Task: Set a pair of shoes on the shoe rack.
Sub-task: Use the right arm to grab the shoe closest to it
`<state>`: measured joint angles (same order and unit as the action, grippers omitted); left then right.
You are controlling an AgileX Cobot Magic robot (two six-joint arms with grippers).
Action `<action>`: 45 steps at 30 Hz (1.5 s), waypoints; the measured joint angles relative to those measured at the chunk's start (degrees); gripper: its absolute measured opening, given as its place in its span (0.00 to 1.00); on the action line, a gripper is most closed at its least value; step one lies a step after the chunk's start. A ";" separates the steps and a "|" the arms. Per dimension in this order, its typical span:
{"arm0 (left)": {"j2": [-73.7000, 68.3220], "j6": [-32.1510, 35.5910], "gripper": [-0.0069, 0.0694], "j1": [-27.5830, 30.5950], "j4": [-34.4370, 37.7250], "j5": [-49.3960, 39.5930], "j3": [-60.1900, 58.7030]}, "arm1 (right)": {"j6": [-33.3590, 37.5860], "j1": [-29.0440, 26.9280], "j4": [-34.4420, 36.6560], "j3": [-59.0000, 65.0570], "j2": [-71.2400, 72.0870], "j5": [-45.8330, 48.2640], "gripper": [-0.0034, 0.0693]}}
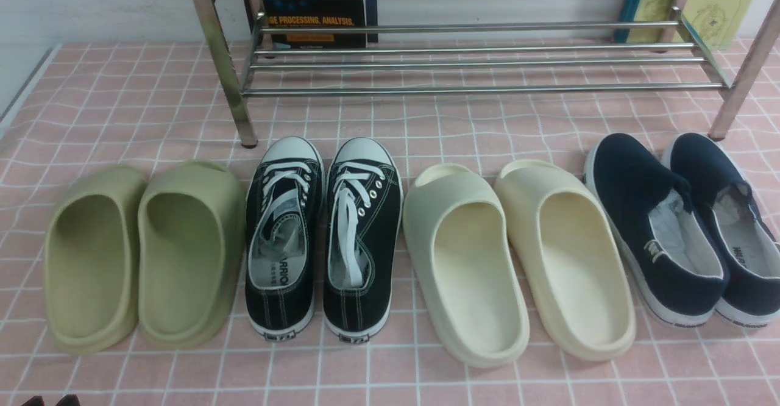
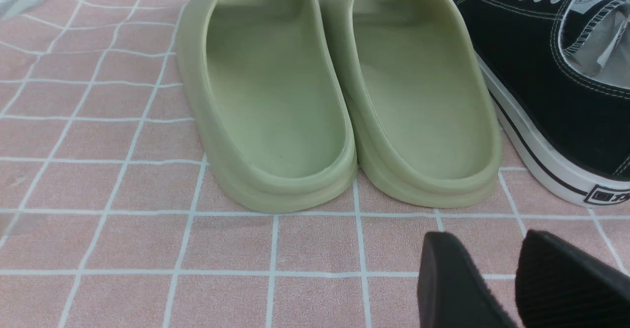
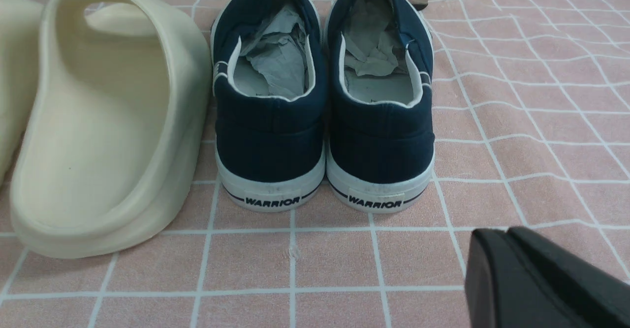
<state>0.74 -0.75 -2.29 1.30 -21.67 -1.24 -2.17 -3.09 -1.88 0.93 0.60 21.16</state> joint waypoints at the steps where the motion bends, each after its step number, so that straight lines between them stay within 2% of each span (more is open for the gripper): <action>1: 0.00 0.00 0.40 0.00 0.00 0.00 0.00 | 0.00 0.00 0.00 0.00 0.00 0.00 0.10; 40: 0.00 0.00 0.40 0.00 0.00 0.00 0.00 | 0.00 0.00 -0.18 0.00 0.00 -0.16 0.17; 45: 0.00 0.00 0.40 0.00 0.00 0.00 0.00 | 0.00 0.00 -0.37 0.44 0.00 -3.86 0.18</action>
<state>0.74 -0.75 -2.29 1.30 -21.67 -1.24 -2.17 -3.09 -2.25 1.37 0.60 17.30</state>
